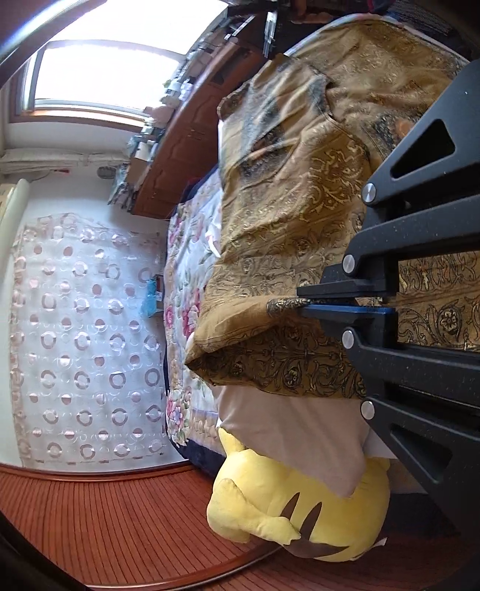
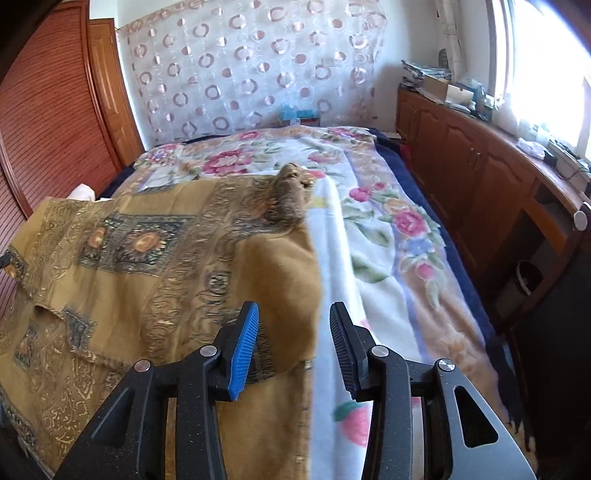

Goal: Fold small clothes

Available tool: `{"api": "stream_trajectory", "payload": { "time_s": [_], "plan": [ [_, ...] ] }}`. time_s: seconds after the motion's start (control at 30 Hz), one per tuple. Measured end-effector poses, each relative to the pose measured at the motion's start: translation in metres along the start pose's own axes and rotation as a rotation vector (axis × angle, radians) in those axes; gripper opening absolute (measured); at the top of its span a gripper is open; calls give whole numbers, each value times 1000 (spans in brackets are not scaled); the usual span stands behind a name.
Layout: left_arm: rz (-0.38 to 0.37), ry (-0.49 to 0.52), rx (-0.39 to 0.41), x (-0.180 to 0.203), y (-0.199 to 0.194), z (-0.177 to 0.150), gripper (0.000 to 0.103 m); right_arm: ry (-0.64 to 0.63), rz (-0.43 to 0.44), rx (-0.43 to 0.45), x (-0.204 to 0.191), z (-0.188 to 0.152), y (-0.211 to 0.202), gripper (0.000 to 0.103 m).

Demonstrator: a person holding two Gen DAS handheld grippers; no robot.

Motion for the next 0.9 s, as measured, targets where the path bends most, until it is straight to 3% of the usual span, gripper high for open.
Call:
{"api": "stream_trajectory", "payload": {
  "time_s": [0.27, 0.33, 0.4, 0.5, 0.73, 0.9],
  "plan": [
    [-3, 10, 34, 8, -13, 4, 3, 2, 47, -52, -3, -1, 20, 39],
    [-1, 6, 45, 7, -17, 5, 3, -25, 39, -67, -6, -1, 22, 28],
    [2, -1, 58, 3, -22, 7, 3, -62, 2, -53, -8, 1, 20, 9],
    [8, -15, 79, -4, -31, 14, 3, -75, 30, -1, -14, 10, 5, 2],
    [5, -42, 116, -17, -53, 23, 2, -70, 111, 116, -21, 27, -43, 2],
    [-1, -70, 134, -31, -71, 18, 2, -81, 149, 157, -27, 21, -73, 1]
  ]
}}
Point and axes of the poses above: each gripper's, at about its wrist camera, not at the fingertips, and y roughly the way its jaws point, x to its right, z to its top, the point moved 10 cm from there along y, roughly the way its jaws point, and after that the axes turned 6 degrees about -y, right-handed, at the moved point
